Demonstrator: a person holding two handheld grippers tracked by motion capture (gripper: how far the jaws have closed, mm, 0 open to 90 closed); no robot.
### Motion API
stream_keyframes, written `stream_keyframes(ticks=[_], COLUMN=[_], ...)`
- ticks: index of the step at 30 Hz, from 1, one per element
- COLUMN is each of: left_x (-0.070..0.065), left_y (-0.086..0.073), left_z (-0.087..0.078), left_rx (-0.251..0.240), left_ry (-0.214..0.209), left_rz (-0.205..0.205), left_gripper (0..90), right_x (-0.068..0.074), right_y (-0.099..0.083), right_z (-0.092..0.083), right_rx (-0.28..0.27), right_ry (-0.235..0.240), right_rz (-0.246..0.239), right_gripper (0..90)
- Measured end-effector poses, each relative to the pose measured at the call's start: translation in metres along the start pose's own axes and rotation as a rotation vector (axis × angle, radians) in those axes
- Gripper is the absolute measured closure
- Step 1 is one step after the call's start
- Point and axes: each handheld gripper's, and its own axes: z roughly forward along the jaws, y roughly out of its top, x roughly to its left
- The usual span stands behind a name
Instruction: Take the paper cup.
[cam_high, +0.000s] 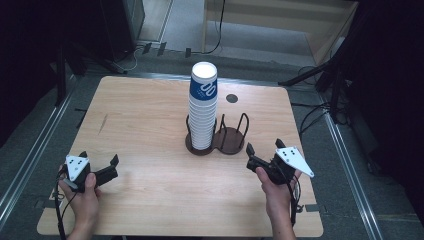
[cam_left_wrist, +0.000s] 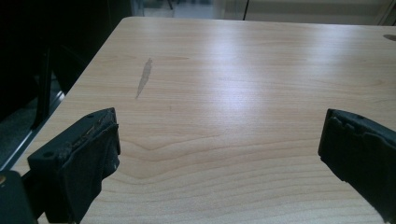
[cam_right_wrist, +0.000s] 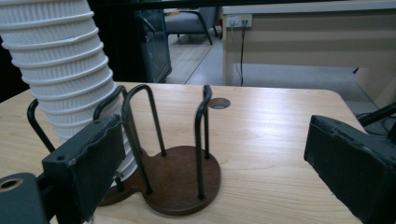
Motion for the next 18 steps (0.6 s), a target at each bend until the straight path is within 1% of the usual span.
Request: stream_keyframes(ticks=[1,2,3,4,5,8,11,12,14,18], left_x=[0.0,0.0,0.0,0.0,0.0,0.0,0.0,0.0,0.0,0.0], left_y=[0.0,0.0,0.0,0.0,0.0,0.001,0.001,0.001,0.0,0.001], left_z=[0.0,0.001,0.001,0.001,0.001,0.002,0.001,0.001,0.001,0.001], left_rx=[0.0,0.0,0.003,0.004,0.005,0.007,0.007,0.007,0.005,0.007], left_ry=[0.0,0.001,0.001,-0.001,-0.001,-0.004,-0.006,-0.006,-0.006,-0.011], left_rz=[0.0,0.0,-0.001,-0.001,0.0,0.001,0.002,0.001,-0.002,-0.003], left_gripper=[0.0,0.0,0.0,0.0,0.0,0.0,0.0,0.0,0.0,0.0], right_x=[0.0,0.005,0.005,0.01,0.01,0.018,0.021,0.024,0.025,0.032], right_y=[0.0,0.001,0.001,0.003,0.003,0.007,0.008,0.01,0.01,0.012], right_z=[0.0,0.004,0.004,0.008,0.008,0.016,0.019,0.023,0.024,0.03], right_rx=[0.0,0.003,0.003,0.004,0.004,-0.001,-0.006,-0.003,-0.004,0.0], right_ry=[0.0,0.01,0.01,0.016,0.016,0.036,0.044,0.05,0.052,0.065], right_rz=[0.0,-0.002,-0.002,0.004,0.004,0.011,0.015,0.023,0.022,0.016], right_gripper=[4.9,5.1,5.1,5.3,5.3,5.3,5.3,5.3,5.3,5.3])
